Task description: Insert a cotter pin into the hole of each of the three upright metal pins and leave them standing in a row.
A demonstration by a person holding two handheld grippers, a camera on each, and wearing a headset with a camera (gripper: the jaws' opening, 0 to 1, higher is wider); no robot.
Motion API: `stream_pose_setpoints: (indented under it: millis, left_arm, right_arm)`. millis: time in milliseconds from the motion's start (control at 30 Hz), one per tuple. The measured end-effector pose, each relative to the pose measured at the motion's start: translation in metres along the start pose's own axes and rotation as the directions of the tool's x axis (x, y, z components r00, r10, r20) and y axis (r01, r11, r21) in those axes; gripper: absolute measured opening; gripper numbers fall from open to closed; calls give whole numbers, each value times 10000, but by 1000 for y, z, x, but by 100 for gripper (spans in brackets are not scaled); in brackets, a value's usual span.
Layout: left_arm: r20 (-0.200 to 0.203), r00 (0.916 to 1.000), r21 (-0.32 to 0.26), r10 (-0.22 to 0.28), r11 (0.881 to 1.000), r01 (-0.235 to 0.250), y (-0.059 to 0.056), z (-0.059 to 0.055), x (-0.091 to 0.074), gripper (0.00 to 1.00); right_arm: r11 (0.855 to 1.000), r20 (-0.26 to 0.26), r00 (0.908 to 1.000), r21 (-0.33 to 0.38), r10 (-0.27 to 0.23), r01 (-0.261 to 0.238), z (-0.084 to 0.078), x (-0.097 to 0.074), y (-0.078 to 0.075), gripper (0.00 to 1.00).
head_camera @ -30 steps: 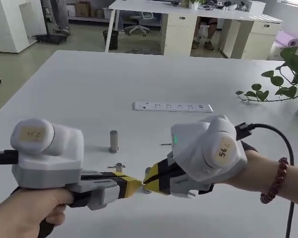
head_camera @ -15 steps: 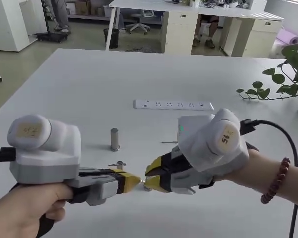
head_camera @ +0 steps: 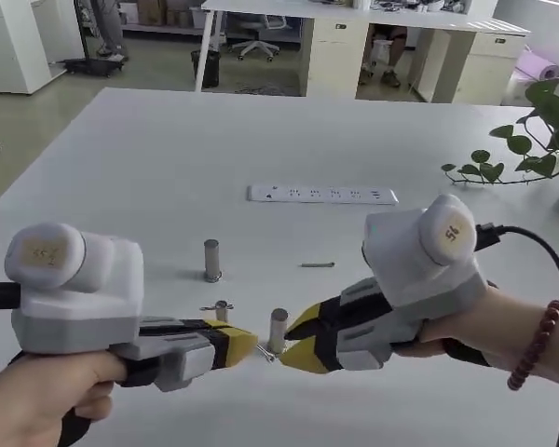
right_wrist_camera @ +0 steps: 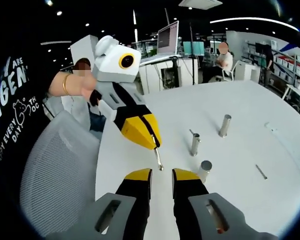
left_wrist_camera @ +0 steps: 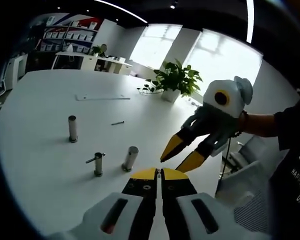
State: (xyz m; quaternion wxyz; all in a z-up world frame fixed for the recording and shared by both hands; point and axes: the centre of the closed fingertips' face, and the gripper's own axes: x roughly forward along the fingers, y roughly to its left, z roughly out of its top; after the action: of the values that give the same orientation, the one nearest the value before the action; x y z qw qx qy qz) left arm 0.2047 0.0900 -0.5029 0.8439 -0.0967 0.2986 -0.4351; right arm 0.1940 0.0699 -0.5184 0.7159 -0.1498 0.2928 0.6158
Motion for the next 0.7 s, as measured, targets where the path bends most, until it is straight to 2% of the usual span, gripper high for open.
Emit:
stream_pose_setpoints:
  millis: [100,267,400,500,600,633,700]
  left_arm:
    - [-27,9999,197,-119,9997,119,-1,-2,-1,0]
    - [112,9975,475,-691,9965,685,-8,-2,-3,0]
    - [231,9944,659,-1028,9927,1011,-12,-2,-4,0]
    - [313,9869,1009,-1582,9828,1544,-20,-3,-5,0]
    - [380,9823,1117,-1836,9776,1784,-23,-3,-5,0]
    - [495,9773,1195,-2058,9727,1988,-27,-2,-6,0]
    - [575,9735,1082,-2212,9708,2142,-30,-2,-6,0]
  right_arm:
    - [9984,343,9988,420,362,-377,0,0,3,12]
    - [9858,835,9922,1323,930,-1035,-4,-2,7,12]
    - [9795,1067,9859,1415,1288,-1433,-4,-5,11,12]
    - [9751,1095,9815,1404,1570,-1716,-6,-6,14,12]
    - [9667,1209,9723,1375,2001,-2160,-6,-7,22,12]
    - [9654,1219,9711,1382,2050,-2212,-6,-7,24,11]
    - [9621,1379,9679,1466,2101,-2298,-5,-7,25,9]
